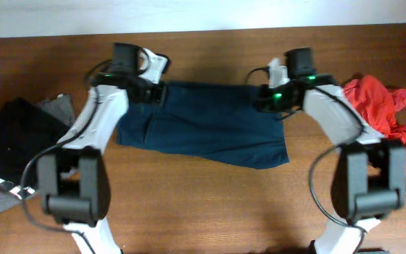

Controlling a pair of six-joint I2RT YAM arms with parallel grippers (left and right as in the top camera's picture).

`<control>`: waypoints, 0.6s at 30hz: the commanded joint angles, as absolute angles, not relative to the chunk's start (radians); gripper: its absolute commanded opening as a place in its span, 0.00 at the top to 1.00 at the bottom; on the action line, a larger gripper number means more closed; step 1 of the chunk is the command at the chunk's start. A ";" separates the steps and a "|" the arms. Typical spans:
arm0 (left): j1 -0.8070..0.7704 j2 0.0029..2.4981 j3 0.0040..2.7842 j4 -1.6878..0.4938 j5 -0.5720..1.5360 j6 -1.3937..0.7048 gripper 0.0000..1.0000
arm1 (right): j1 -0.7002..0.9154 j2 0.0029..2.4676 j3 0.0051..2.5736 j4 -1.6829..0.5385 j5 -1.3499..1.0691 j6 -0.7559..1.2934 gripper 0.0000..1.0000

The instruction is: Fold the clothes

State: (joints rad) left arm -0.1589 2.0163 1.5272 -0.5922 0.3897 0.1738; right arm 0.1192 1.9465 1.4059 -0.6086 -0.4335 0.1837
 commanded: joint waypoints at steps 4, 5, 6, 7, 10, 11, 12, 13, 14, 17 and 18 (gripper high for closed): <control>-0.152 2.162 1.528 -0.569 0.285 0.207 1.00 | 0.157 2.056 1.398 -0.548 -0.375 0.252 0.96; -0.145 2.175 1.528 -0.562 0.273 0.203 1.00 | 0.156 2.076 1.398 -0.545 -0.332 0.253 0.96; -0.138 2.182 1.528 -0.556 0.260 0.189 1.00 | 0.156 2.091 1.398 -0.545 -0.299 0.255 0.96; -0.127 2.191 1.528 -0.546 0.242 0.171 1.00 | 0.155 2.111 1.398 -0.545 -0.245 0.271 0.96; -0.090 2.194 1.528 -0.525 0.208 0.116 1.00 | 0.139 2.157 1.398 -0.546 -0.146 0.280 0.96; -0.077 2.193 1.528 -0.523 0.200 0.100 1.00 | 0.130 2.167 1.398 -0.550 -0.126 0.294 0.96; -0.061 2.193 1.528 -0.523 0.200 0.090 1.00 | 0.119 2.172 1.398 -0.557 -0.113 0.305 0.96; -0.047 2.193 1.528 -0.525 0.201 0.084 1.00 | 0.107 2.174 1.398 -0.563 -0.102 0.305 0.96; -0.031 2.193 1.528 -0.532 0.201 0.079 1.00 | 0.095 2.174 1.398 -0.572 -0.094 0.305 0.96; 0.007 2.193 1.528 -0.560 0.202 0.079 1.00 | 0.052 2.166 1.398 -0.612 -0.088 0.305 0.96; 0.015 2.193 1.528 -0.569 0.202 0.080 1.00 | 0.037 2.164 1.398 -0.626 -0.079 0.305 0.96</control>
State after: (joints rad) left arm -0.0414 2.1796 1.5318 -0.5407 0.2966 0.1036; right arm 0.1070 2.1132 1.4242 -0.5865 -0.2401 0.2897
